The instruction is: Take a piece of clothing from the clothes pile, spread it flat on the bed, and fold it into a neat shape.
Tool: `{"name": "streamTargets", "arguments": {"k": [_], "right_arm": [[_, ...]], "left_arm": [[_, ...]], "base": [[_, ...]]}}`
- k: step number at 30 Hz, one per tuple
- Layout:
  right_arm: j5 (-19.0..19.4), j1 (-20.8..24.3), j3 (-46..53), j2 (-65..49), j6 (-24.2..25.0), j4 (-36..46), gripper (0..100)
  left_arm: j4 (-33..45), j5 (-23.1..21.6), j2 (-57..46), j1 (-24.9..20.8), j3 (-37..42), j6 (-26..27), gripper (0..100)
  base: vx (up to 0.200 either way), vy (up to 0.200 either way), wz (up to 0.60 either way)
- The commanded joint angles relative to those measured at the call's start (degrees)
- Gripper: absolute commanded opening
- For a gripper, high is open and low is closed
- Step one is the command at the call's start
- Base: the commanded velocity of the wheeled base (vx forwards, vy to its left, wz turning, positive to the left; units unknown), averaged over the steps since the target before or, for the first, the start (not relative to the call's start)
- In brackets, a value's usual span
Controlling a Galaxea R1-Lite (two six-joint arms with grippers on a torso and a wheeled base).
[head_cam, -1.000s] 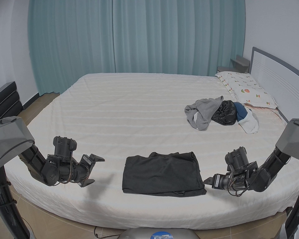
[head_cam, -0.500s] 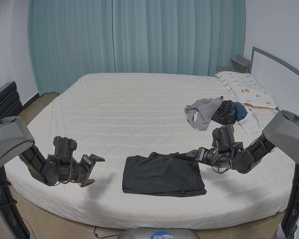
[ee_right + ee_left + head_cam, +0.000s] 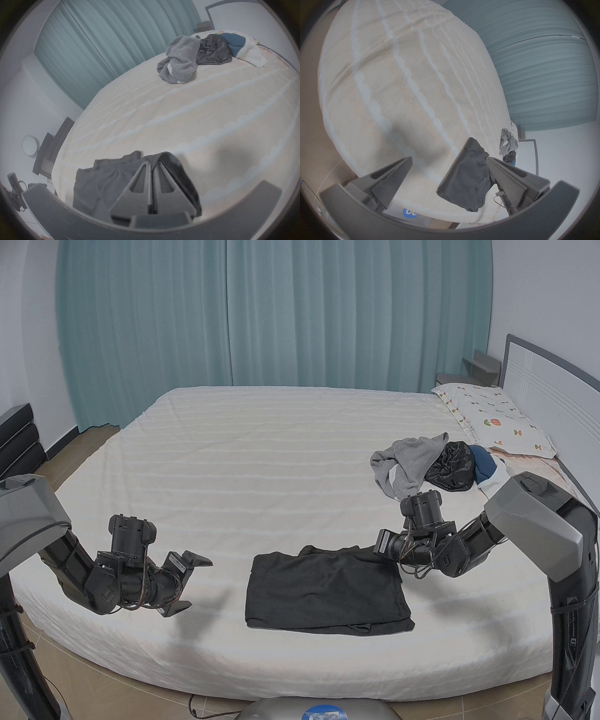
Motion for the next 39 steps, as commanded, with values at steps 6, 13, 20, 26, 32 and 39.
{"name": "streamTargets", "arguments": {"k": [6,13,20,26,32,39], "right_arm": [[-0.2,-2.2,-3.5,3.0,1.3,2.2,0],[0.6,-3.7,-5.2,3.5,3.5,4.0,0],[1.5,-4.5,-4.5,1.8,5.9,3.8,100],[10.5,-6.9,6.0,-6.4,7.5,2.8,100],[20.2,-7.4,24.7,-14.3,7.4,-5.1,100],[21.9,-7.1,34.9,-15.5,8.0,-14.5,100]], "left_arm": [[0.0,0.2,0.3,-0.2,0.0,0.1,100],[0.0,0.2,0.3,-0.2,0.0,0.1,100],[0.0,0.2,0.4,-0.2,0.0,0.1,100],[0.0,0.2,0.3,-0.2,0.0,0.2,100],[0.0,0.2,0.4,-0.2,0.0,0.1,100],[0.0,0.2,0.4,-0.2,0.0,0.1,100]], "base": [[0.000,0.000,0.00],[0.000,0.000,0.00],[0.000,0.000,0.00],[0.000,0.000,0.00],[0.000,0.000,0.00],[0.000,0.000,0.00]]}}
